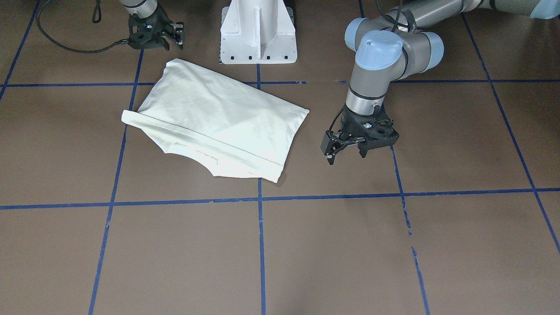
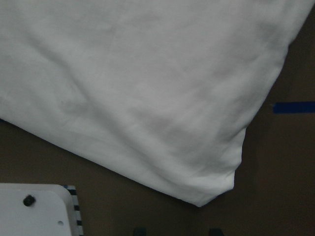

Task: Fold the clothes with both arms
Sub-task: 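Move the left gripper to the shirt's near edge while the right gripper repositions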

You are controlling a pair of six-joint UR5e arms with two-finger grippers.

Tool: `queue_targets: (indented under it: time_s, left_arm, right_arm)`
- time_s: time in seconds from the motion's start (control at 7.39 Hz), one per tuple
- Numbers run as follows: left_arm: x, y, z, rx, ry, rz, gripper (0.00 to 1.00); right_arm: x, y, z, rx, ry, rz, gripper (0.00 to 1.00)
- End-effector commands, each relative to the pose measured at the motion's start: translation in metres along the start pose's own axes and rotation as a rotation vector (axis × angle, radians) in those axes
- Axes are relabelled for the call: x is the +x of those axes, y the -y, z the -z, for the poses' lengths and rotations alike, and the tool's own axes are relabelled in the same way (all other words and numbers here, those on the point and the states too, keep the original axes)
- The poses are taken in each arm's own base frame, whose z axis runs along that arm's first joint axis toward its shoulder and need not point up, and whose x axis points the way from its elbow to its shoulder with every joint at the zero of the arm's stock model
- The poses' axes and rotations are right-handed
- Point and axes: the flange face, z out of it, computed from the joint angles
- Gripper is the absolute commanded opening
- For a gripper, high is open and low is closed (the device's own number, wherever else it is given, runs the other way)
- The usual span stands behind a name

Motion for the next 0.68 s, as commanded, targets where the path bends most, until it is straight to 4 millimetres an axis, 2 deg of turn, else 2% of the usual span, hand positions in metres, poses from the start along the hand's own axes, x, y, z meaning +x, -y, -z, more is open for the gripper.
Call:
queue_targets:
  time_s: [0.0,0.14,0.27,0.41,0.54]
  left_arm:
    - [0.029,-0.087,-0.003,-0.109,-0.035,0.094,1.0]
    - [0.038,-0.13,-0.006,-0.164,-0.034,0.174,1.0]
    - [0.04,-0.157,-0.01,-0.196,-0.019,0.211,0.99]
    - [0.026,-0.165,-0.02,-0.202,0.011,0.217,0.97]
    - [0.024,-0.166,-0.024,-0.203,0.02,0.217,0.9]
  right_arm:
    - [-0.034,0.025,0.014,0.236,0.097,0.012,1.0]
    - [-0.043,0.045,0.034,0.306,0.154,-0.004,1.0]
    - [-0.045,0.058,0.047,0.332,0.177,-0.019,1.0]
    - [-0.052,0.061,0.05,0.347,0.192,-0.019,1.0]
    - [-0.055,0.063,0.053,0.352,0.201,-0.02,1.0]
